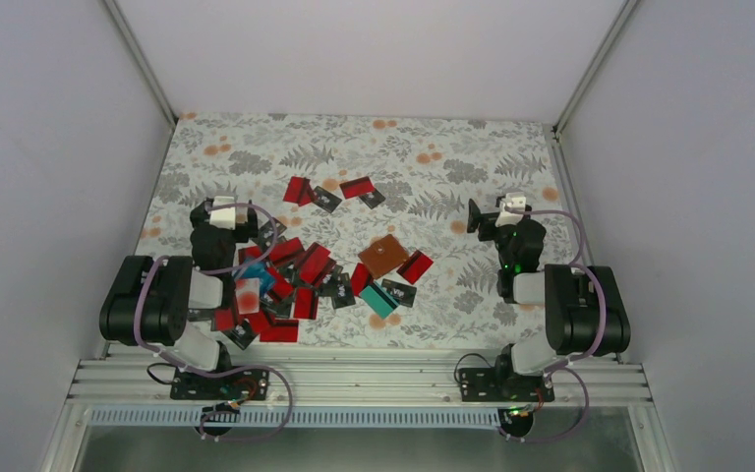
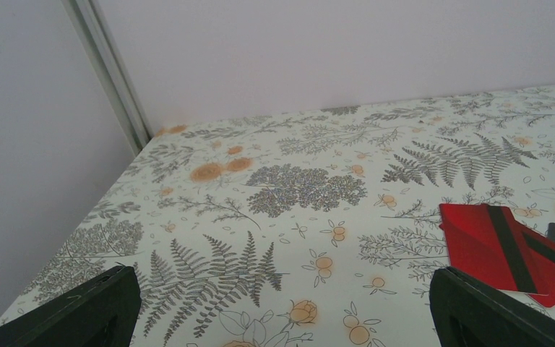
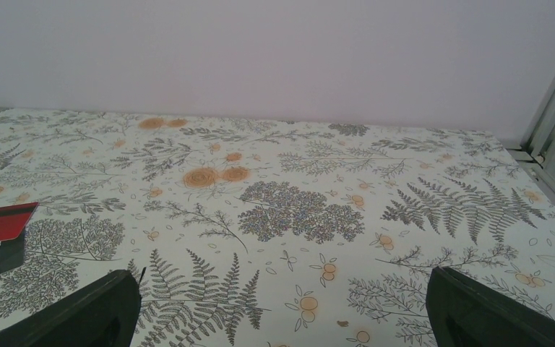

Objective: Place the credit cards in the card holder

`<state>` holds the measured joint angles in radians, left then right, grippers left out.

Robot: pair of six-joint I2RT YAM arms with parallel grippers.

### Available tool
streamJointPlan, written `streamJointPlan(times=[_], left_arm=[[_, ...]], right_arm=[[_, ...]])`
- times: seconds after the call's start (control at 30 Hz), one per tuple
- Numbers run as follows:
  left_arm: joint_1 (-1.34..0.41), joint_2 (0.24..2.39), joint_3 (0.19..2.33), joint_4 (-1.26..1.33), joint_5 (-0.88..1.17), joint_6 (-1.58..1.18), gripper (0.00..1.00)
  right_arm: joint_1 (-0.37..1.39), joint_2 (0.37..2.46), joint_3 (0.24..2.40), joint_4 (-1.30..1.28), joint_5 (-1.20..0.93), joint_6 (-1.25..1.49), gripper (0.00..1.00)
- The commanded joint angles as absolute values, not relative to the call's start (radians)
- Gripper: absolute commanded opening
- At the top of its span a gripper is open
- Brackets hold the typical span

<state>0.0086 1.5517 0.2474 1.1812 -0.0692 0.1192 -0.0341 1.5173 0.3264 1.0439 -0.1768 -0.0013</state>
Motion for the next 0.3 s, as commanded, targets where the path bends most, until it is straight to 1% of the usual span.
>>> streamJointPlan(times=[0.0, 0.27], left_arm=[[0.009, 1.550, 0.244, 1.238, -0.040, 0.101, 1.00], [0.009, 1.549, 0.244, 1.238, -0.040, 0.101, 1.00]], right_arm=[[-0.041, 1.524, 0.317, 1.102, -0.178, -0.007, 1.00], [-0.041, 1.522, 0.318, 1.101, -0.179, -0.007, 1.00]])
